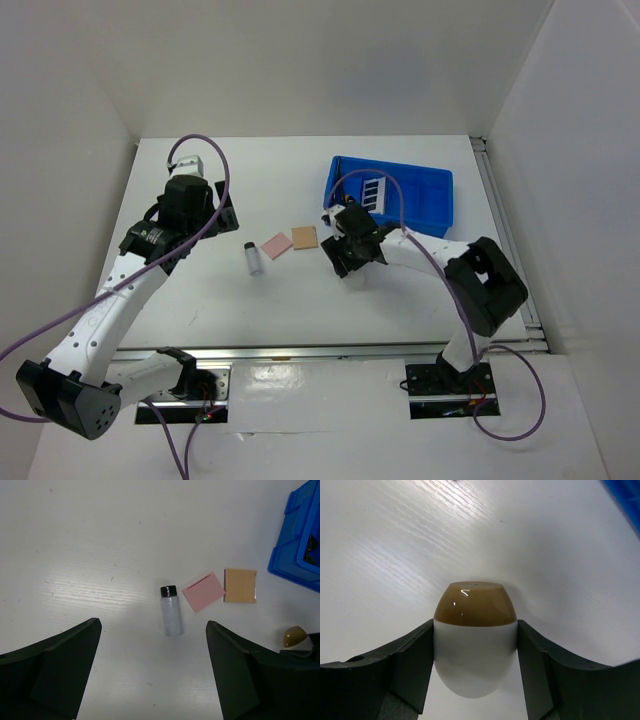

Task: Organize the makeup

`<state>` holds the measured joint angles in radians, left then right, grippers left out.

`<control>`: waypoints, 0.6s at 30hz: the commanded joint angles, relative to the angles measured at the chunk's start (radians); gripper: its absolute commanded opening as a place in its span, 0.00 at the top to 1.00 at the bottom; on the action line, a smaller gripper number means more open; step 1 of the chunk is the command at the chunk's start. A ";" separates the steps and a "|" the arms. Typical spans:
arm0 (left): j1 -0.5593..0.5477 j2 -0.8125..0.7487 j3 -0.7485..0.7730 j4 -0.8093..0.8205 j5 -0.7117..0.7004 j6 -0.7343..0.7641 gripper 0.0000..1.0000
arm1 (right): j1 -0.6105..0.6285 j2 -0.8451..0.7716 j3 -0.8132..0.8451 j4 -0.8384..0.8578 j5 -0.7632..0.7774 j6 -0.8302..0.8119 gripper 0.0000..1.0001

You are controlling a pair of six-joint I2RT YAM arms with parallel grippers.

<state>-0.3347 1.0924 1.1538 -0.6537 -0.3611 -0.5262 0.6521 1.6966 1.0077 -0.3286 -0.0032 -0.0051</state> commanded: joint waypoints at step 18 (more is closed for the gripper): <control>-0.003 0.040 0.000 0.026 0.080 0.012 0.00 | -0.416 0.036 0.474 -0.122 0.144 0.218 0.82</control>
<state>-0.3347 1.1107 1.1534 -0.6495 -0.3130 -0.5259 0.2710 1.6642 1.4128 -0.4370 0.1116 0.1856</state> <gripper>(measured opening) 1.001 0.676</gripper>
